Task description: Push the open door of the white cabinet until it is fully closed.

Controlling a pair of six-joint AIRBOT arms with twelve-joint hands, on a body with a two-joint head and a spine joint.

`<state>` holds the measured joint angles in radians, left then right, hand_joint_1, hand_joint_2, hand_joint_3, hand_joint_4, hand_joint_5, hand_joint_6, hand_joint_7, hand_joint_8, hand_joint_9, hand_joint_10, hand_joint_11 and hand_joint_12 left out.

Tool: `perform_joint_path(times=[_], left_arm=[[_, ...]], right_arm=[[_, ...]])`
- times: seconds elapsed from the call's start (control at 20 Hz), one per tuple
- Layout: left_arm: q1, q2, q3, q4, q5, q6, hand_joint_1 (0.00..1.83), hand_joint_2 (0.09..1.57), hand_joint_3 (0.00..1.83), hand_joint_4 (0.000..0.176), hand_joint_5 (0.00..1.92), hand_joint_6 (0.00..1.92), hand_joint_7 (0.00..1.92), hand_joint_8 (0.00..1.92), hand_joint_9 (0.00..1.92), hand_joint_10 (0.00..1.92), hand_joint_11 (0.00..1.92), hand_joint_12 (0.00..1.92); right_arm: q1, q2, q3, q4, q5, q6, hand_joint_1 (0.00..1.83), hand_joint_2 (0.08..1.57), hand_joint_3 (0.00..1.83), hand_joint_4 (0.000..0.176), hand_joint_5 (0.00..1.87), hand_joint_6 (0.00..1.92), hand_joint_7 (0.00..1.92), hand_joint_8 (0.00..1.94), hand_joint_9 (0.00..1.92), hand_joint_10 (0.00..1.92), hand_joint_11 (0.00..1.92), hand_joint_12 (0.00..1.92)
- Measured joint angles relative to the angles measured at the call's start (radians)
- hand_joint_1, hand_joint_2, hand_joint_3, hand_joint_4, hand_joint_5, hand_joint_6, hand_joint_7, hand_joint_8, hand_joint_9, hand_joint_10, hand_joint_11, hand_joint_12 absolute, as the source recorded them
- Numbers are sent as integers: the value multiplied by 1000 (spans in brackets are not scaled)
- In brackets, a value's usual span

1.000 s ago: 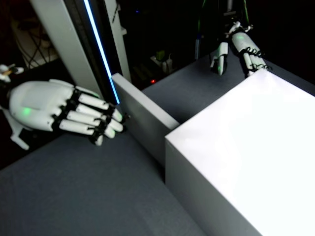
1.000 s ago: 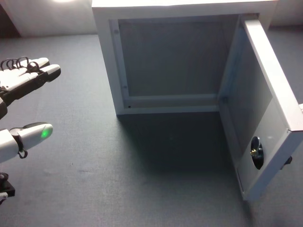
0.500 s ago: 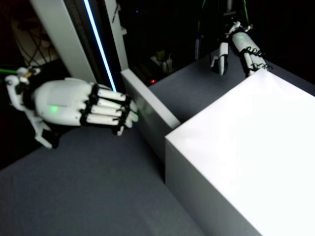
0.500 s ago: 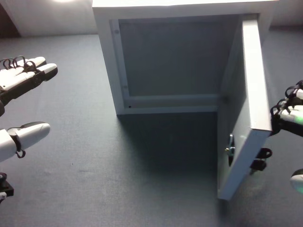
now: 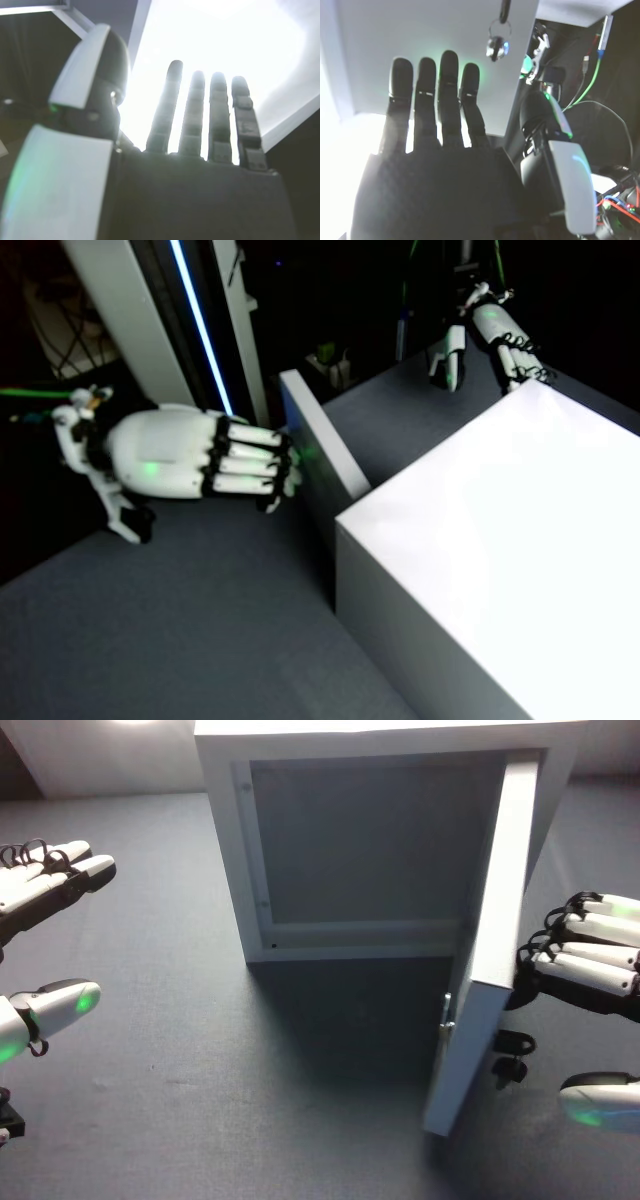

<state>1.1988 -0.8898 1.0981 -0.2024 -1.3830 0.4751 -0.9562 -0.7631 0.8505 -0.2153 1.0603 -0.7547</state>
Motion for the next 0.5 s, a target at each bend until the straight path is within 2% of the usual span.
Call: perform_joint_path(times=[0.25, 0.4, 0.45, 0.5], left_arm=[[2, 0, 0, -1, -4, 0, 519, 1346, 0, 0, 135, 2, 0, 0, 0, 0, 13, 40], [5, 0, 0, -8, -5, 0, 498, 1350, 0, 0, 137, 0, 0, 0, 0, 0, 0, 102], [8, 0, 0, -11, -10, -1, 491, 1351, 0, 0, 135, 0, 0, 0, 0, 0, 0, 81], [9, 0, 0, -12, -13, 0, 489, 1353, 1, 0, 134, 0, 0, 0, 0, 0, 0, 78]], right_arm=[[49, -53, 27, -15, -23, 12, 190, 1327, 0, 0, 64, 841, 257, 442, 8, 1053, 0, 1611], [78, -83, 42, -30, -43, 19, 157, 1331, 0, 0, 85, 681, 286, 239, 19, 880, 0, 1477], [88, -92, 48, -34, -50, 22, 40, 1345, 1, 0, 32, 672, 269, 154, 3, 811, 0, 1402], [95, -99, 51, -38, -55, 23, 43, 1347, 0, 0, 28, 678, 273, 133, 0, 798, 0, 1394]])
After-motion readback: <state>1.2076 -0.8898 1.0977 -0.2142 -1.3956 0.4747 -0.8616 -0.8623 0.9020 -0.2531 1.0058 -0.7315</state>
